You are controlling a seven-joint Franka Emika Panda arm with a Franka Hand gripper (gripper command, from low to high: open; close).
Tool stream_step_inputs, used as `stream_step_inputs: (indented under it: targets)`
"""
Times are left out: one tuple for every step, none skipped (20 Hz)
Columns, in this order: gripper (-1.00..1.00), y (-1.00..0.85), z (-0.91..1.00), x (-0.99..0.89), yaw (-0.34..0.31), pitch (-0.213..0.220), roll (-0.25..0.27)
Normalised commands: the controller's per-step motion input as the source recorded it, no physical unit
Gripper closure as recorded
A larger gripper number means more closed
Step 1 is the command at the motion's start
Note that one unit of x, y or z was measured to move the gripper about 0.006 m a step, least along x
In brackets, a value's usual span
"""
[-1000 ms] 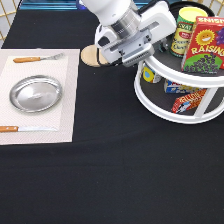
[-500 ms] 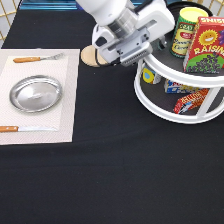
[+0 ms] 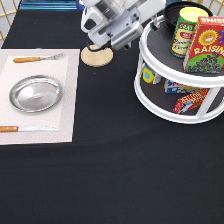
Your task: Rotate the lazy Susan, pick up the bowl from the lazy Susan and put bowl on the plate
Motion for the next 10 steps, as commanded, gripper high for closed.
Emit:
stream_step_inputs:
  targets:
    - [-1.00,0.00,-0.26,-0.97,0.000,-0.130,-0.055]
    - [-1.00,0.00,-0.29,-0.98,0.000,-0.112,-0.043]
    - [-1.00,0.07,-0.28,-0.86,0.000,-0.070,-0.031]
    - [-1.00,0.19,-0.24,-0.72,0.000,-0.043,-0.036]
    - [-1.00,0.28,-0.21,-0.55,0.000,-0.019,-0.041]
    - [-1.00,0.45,-0.17,-0.41,0.000,-0.013,-0.065]
    - [-1.00,0.49,-0.15,-0.37,0.000,0.000,-0.064]
    - [-1.00,0.54,-0.10,-0.32,0.000,0.000,-0.070]
    - [-1.00,0.49,-0.19,-0.30,0.000,0.000,-0.052]
    - [-1.00,0.49,-0.19,-0.30,0.000,0.000,-0.052]
